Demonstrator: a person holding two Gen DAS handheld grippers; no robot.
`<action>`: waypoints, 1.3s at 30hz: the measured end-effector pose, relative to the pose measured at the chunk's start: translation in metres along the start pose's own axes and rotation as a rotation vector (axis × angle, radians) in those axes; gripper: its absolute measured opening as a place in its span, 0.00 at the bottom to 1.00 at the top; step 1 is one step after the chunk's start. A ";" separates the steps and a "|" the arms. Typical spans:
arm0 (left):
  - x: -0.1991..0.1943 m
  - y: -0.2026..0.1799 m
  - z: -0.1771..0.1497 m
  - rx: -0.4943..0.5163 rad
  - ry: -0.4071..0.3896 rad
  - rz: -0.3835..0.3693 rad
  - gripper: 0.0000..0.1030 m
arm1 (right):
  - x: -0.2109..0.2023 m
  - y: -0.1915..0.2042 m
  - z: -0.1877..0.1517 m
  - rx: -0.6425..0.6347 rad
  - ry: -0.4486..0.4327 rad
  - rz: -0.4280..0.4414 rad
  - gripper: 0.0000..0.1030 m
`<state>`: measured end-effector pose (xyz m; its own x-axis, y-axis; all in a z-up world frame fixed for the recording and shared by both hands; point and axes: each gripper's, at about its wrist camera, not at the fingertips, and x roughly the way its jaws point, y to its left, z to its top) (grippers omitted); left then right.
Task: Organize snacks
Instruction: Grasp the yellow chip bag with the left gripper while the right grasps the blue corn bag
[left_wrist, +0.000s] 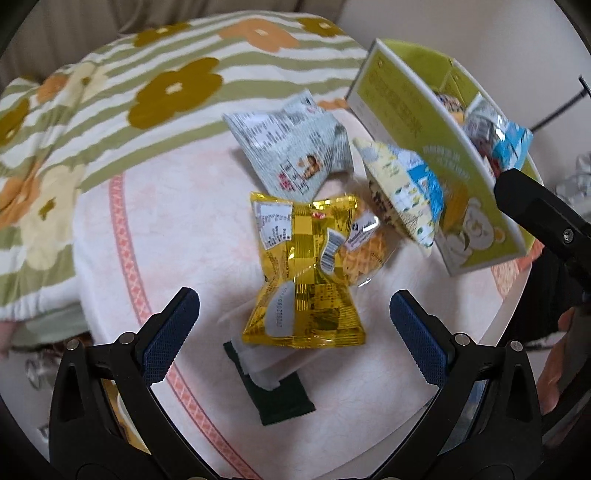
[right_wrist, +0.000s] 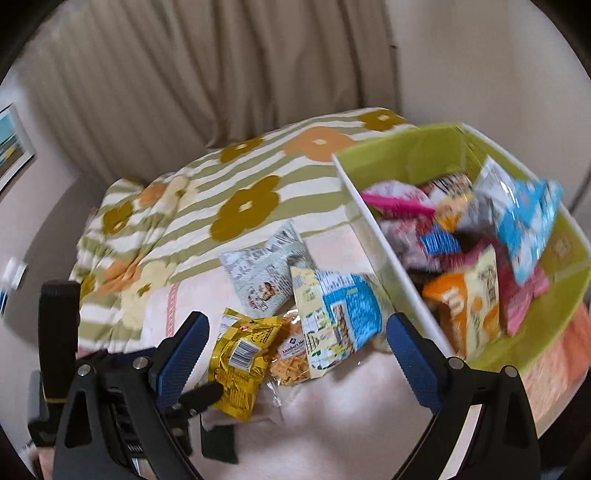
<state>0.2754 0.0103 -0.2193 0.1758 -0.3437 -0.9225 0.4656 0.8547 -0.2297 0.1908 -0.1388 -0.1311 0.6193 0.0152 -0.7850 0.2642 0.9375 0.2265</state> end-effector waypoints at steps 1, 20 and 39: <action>0.008 0.002 0.000 0.008 0.013 -0.012 0.99 | 0.004 0.001 -0.005 0.031 -0.005 -0.023 0.93; 0.068 0.015 0.015 0.053 0.087 -0.095 0.76 | 0.085 -0.022 -0.021 0.388 -0.055 -0.171 0.93; 0.031 0.041 0.027 0.048 -0.002 -0.085 0.59 | 0.092 -0.055 -0.020 0.588 -0.052 -0.085 0.66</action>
<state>0.3231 0.0244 -0.2486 0.1355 -0.4147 -0.8998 0.5202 0.8027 -0.2916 0.2186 -0.1820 -0.2274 0.6096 -0.0828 -0.7884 0.6705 0.5843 0.4571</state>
